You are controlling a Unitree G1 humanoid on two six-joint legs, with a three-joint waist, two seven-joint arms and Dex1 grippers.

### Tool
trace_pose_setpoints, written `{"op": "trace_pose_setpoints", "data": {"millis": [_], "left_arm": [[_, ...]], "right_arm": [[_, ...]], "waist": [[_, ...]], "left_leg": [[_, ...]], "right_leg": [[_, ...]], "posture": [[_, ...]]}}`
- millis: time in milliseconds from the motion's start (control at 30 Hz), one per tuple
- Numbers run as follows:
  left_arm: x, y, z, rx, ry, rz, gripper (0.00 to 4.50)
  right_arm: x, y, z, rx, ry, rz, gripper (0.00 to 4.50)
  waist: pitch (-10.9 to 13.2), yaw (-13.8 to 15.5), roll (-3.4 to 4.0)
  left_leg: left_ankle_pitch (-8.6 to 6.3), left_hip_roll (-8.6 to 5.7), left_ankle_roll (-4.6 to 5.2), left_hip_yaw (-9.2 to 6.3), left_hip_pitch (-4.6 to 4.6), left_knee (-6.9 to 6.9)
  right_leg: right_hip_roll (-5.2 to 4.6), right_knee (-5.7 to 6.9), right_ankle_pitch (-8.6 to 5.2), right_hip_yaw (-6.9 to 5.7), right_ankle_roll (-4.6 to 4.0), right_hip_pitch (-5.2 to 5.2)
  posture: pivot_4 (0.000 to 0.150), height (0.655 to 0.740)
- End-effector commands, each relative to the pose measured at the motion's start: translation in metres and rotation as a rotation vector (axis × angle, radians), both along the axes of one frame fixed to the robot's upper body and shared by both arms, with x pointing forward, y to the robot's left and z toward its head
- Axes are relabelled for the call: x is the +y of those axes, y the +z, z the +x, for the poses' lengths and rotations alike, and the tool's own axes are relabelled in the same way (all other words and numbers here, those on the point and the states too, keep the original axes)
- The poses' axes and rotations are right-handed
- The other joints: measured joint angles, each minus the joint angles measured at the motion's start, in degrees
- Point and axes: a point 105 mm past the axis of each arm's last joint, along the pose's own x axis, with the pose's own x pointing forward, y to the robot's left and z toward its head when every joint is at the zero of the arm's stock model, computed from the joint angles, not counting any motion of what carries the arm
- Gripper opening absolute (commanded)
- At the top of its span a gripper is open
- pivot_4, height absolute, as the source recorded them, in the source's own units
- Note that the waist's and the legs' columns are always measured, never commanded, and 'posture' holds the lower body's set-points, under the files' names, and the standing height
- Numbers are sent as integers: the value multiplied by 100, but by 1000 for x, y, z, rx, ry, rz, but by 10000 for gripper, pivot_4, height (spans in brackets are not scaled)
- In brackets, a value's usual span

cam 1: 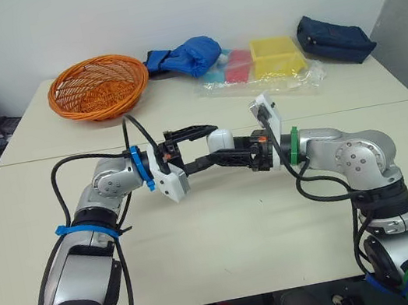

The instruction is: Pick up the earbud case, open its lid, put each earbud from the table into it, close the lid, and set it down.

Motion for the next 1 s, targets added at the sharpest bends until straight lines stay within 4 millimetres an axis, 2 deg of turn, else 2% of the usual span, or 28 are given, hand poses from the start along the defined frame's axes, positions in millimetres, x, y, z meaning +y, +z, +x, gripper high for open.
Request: {"op": "trace_pose_setpoints", "data": {"millis": [33, 100, 133, 400, 467, 567, 600, 667, 767, 867, 1000], "left_arm": [[-3, 15, -2, -60, -24, -25, 27232], [-3, 15, -2, -62, -26, -25, 27232], [-3, 15, -2, -62, -27, -24, 27232], [-3, 16, -1, -49, -25, -33, 27232], [-3, 15, -2, -18, -30, -32, 34505], [-1, 12, -2, 31, -30, -12, 42764], [2, 12, 1, 69, -16, 7, 44972], [7, 14, 3, 130, 1, 43, 44972], [17, 29, 5, 225, 21, 91, 44972], [22, 33, 3, 366, 13, 169, 44972], [20, 33, 14, 785, 150, 355, 44972]], "right_arm": [[2, 14, -2, -56, 12, 24, 16969], [1, 14, -1, -53, 8, 29, 9944], [1, 14, -1, -53, 6, 29, 8957], [-2, 16, 0, -55, 0, 40, 8962], [-4, 17, 2, -62, -10, 45, 8962], [-5, 17, 4, -71, -27, 37, 8811], [-7, 17, 6, -84, -39, 21, 8811], [-10, 14, 10, -117, -61, -14, 8811], [-17, 7, 18, -199, -119, -98, 8811], [-20, 2, 24, -255, -160, -150, 8811], [-13, -16, 27, -454, -141, -348, 8811]], "waist": [[0, 0, 0], [0, 0, 0], [0, 0, 0], [0, 0, 0], [0, 0, 0], [0, -2, 0], [0, -8, 0], [0, -10, 0], [1, -12, 1], [1, -16, 1], [1, -20, 2]], "left_leg": [[0, 0, 0, 0, 0, 0], [0, 0, 0, 1, 0, 0], [0, 0, 0, 1, 0, 0], [0, 0, 0, 2, 0, 0], [0, 0, 0, 1, 0, 0], [0, 1, 0, 1, 0, 0], [0, 0, 0, 2, 1, 0], [0, 0, 0, 2, 1, 0], [0, -1, 0, 0, 0, 0], [0, -1, 0, 1, 1, 0], [0, -1, 0, -6, -7, 10]], "right_leg": [[0, 0, 0, 0, 0, 0], [0, 0, 0, 0, 0, 0], [0, 0, 0, 0, 0, 0], [0, 0, 0, -2, 0, 0], [0, 0, 0, -1, 0, 0], [0, 0, 0, -1, 0, 0], [0, 1, 0, 0, 0, 0], [2, 2, 0, -1, -1, -1], [6, 2, -1, -1, 0, -2], [13, 1, -2, 0, 0, -3], [22, 3, -16, -4, 23, -5]], "posture": [[1500, 7400], [1500, 7400], [1500, 7400], [1500, 7400], [1500, 7400], [1500, 7400], [1500, 7400], [1500, 7400], [1500, 7400], [1500, 7400], [1500, 7400]]}}
